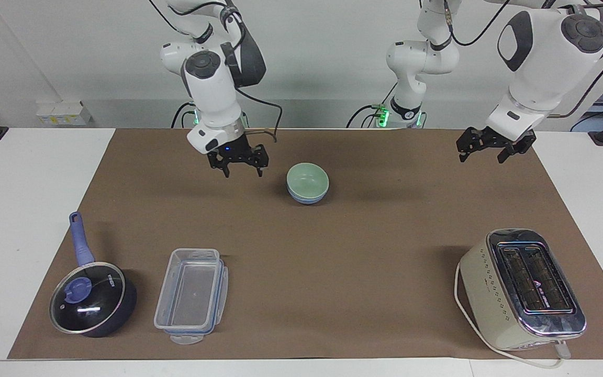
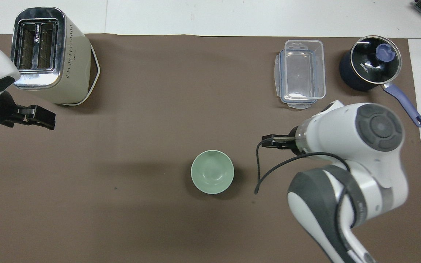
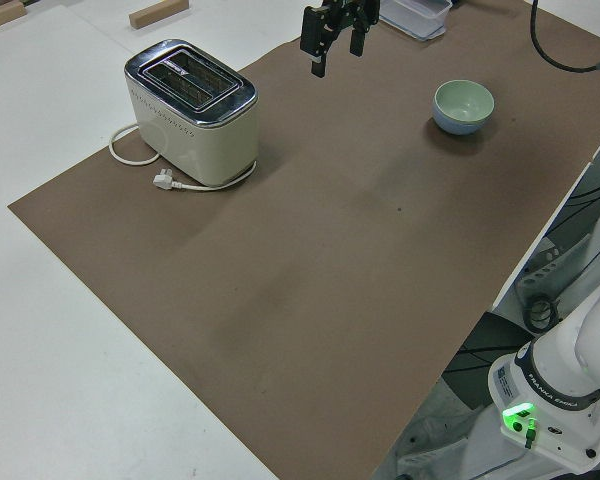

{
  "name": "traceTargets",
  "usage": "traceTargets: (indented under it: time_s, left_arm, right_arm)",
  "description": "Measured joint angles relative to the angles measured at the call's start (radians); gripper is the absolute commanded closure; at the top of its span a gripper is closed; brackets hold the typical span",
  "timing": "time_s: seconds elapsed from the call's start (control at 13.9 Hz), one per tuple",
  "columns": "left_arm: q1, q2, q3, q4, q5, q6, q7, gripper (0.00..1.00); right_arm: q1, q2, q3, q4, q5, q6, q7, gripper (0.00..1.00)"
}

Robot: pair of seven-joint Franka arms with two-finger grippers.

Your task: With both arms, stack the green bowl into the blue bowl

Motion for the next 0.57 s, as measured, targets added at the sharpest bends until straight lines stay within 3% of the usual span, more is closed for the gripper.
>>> traceTargets:
  time_s: [0.29,0.57]
  left_arm:
    - [0.0,0.0,0.0,0.0,0.0,0.0,0.0,0.0]
    - [0.0,0.0,0.0,0.0,0.0,0.0,0.0,0.0]
  right_arm:
    - [-0.049,0.017,0.0,0.128,-0.054,-0.084,-0.009,0.0]
    - [-0.088,0.02,0.0,0.26,-0.082,-0.256,-0.075,0.0]
